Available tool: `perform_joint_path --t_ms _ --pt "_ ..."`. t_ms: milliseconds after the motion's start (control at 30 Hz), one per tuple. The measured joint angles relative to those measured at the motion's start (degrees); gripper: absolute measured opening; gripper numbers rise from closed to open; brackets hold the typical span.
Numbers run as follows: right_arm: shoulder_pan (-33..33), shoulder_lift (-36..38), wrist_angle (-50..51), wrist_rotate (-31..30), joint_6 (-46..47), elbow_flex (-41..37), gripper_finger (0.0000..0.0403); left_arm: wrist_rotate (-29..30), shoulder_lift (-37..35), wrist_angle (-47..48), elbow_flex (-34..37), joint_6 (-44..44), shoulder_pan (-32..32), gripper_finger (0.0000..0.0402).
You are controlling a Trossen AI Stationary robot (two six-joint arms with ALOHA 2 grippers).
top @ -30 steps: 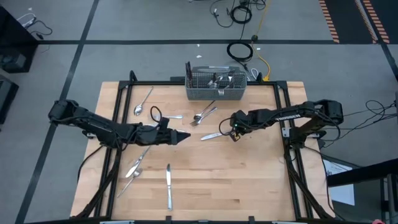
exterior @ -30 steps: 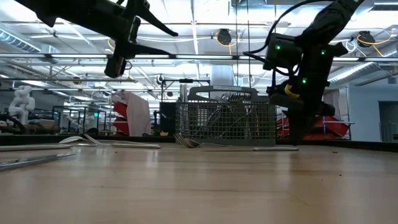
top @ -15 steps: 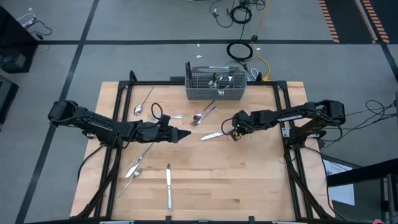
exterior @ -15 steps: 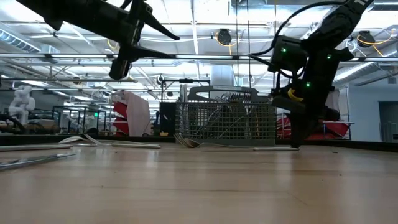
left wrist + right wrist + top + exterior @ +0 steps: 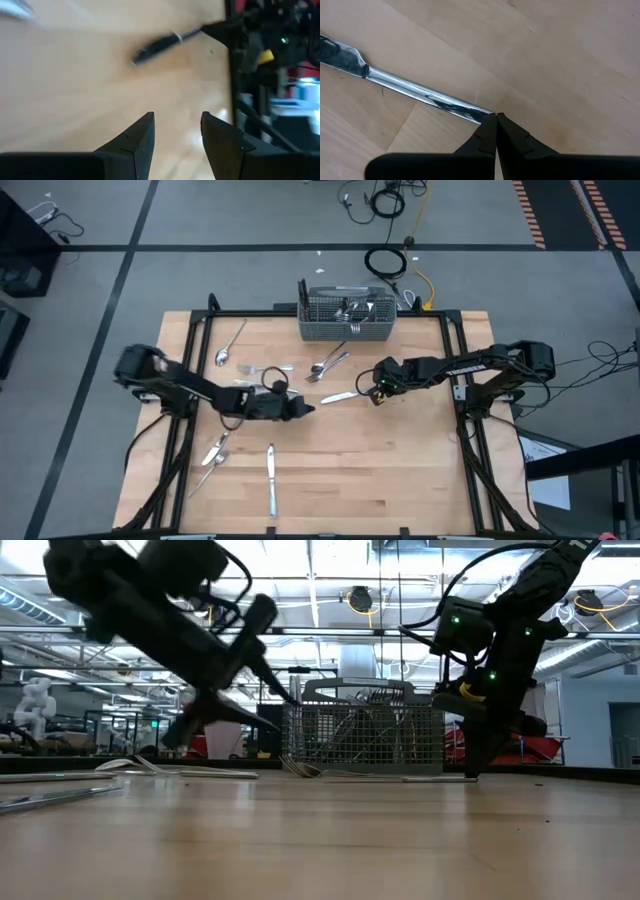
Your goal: Sort silverware
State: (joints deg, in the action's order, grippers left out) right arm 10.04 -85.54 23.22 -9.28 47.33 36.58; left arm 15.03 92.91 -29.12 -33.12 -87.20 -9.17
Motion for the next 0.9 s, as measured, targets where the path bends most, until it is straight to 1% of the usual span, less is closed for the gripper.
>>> perform_joint_path --t_ms 67,133,267,367,467,533,600,733,833,900 --pt "0.0 0.0 -0.03 0.0 0.0 0.0 0.0 -0.44 4.38 -7.03 0.0 -1.73 0.33 0.0164" --pt "0.0 0.0 -0.12 0.0 0.0 0.0 0.0 -0.39 7.69 -10.78 -0.02 -2.59 1.08 0.0164" --pt "0.0 -0.06 -0.85 0.05 -0.04 -0.02 0.0 0.21 11.05 -11.9 -0.22 -6.56 2.49 0.0164" --pt "-0.02 -0.09 -1.19 -0.1 -0.15 -0.04 0.0 0.03 12.14 -11.8 -0.26 -7.26 3.49 0.0164" --pt "-0.02 -0.09 -1.44 -0.13 -0.17 -0.04 0.0 -1.94 12.32 -11.41 -0.26 -7.43 5.07 0.0164" --pt "-0.02 -0.11 -2.0 -0.14 -0.03 -0.07 0.0 -5.5 12.3 -8.97 -0.63 -7.39 6.31 0.0164" --pt "-0.02 -0.11 -2.41 -0.2 -0.02 -0.07 0.0 -10.48 12.3 -6.66 -1.23 -5.94 7.47 0.0164" --pt "-0.02 -0.11 -3.22 -0.25 0.0 -0.07 0.0 -14.69 12.36 -4.07 -2.94 -3.41 8.89 0.0164" --pt "-0.02 -0.11 -3.39 -0.24 0.0 -0.07 0.0 -17.08 12.06 4.71 -5.56 -0.91 11.09 0.0164" --pt "-0.02 -0.11 -3.39 -0.2 0.0 -0.07 0.0 -20.5 12.02 11.44 -7.41 1.99 12.72 0.0164"
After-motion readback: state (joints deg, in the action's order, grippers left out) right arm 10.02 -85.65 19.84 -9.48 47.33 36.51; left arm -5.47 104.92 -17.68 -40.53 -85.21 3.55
